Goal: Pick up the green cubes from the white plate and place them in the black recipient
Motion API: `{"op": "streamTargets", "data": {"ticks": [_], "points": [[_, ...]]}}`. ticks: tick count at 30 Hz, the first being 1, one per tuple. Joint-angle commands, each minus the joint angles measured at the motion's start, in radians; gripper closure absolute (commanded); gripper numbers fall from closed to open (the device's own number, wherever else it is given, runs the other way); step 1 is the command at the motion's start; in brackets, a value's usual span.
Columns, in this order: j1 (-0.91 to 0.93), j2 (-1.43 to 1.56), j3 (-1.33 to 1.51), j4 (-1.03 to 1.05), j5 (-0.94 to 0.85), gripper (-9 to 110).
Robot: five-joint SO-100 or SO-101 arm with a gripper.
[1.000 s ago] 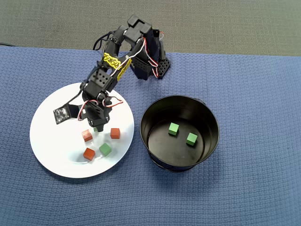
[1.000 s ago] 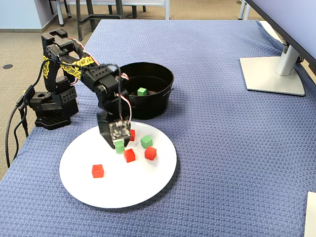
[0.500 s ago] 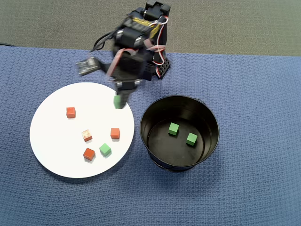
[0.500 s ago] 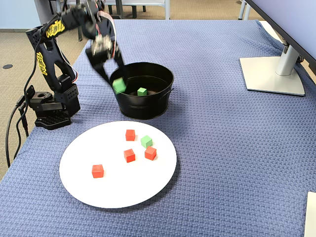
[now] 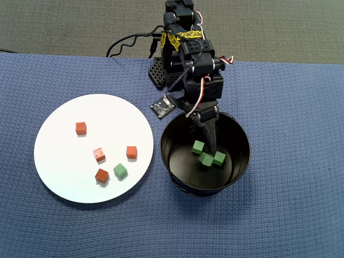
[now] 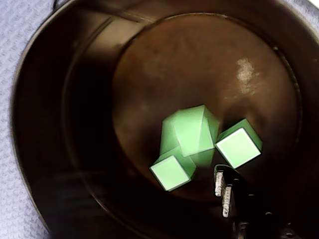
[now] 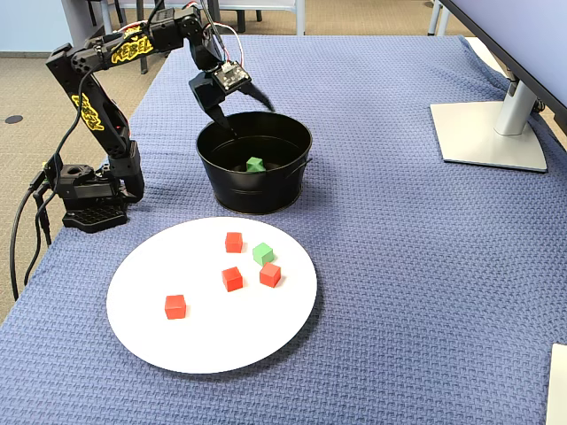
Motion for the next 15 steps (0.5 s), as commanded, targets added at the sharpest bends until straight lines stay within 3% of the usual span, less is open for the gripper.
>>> {"op": "streamTargets", "data": {"ticks": [1, 4, 9, 15], "points": [[0.189, 0.014, -0.132, 0.028, -0.141, 57], [0.379, -0.025, -0.176, 0.074, -0.296, 60], [0.632, -0.16, -0.175, -0.069, -0.586, 67], [0.772, -0.341, -0.23, -0.178, -0.864, 75]]}}
